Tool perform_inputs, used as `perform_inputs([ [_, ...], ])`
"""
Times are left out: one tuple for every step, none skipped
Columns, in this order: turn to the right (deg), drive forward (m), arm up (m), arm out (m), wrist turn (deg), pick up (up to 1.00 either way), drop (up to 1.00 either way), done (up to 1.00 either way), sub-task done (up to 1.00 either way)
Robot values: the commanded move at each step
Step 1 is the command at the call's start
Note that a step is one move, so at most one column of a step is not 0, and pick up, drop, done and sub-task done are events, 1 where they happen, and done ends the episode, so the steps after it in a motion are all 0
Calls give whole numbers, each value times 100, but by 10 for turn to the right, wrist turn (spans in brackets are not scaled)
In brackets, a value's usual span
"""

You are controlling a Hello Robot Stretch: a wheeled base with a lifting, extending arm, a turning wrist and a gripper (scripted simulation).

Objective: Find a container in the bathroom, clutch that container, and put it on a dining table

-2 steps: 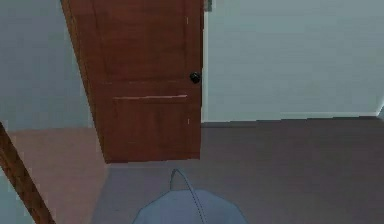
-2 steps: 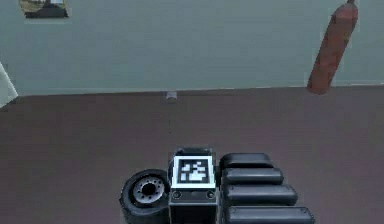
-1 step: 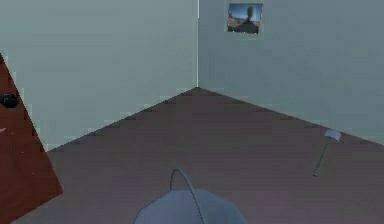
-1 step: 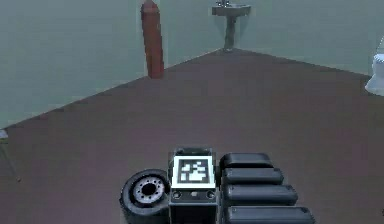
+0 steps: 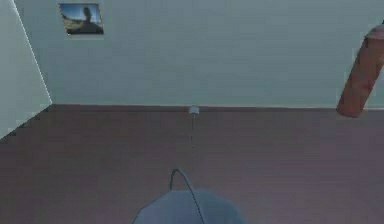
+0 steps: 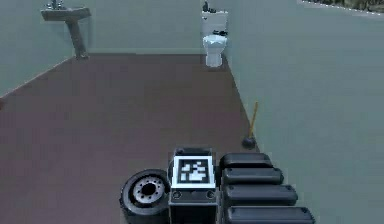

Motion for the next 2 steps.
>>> perform_inputs([
  [0, 5, 0, 0, 0, 0, 0, 0, 0],
  [-450, 0, 0, 0, 0, 0, 0, 0, 0],
])
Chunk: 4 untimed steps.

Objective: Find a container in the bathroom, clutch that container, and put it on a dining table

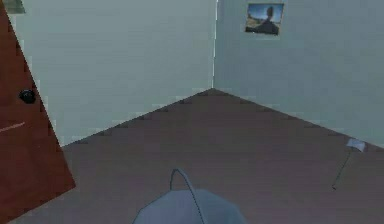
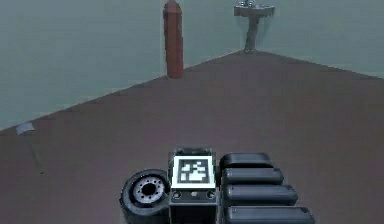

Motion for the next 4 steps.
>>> perform_inputs([
  [-270, 0, 0, 0, 0, 0, 0, 0, 0],
  [0, 90, 0, 0, 0, 0, 0, 0, 0],
  [-450, 0, 0, 0, 0, 0, 0, 0, 0],
  [-450, 0, 0, 0, 0, 0, 0, 0, 0],
])
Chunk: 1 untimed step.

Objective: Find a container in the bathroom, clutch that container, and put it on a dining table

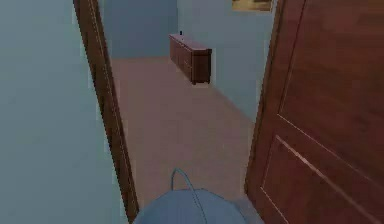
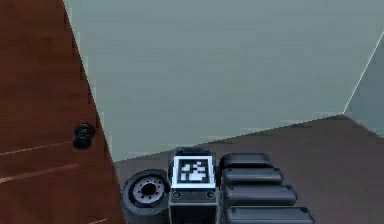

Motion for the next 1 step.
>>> perform_inputs([
  [-120, 0, 0, 0, 0, 0, 0, 0, 0],
])
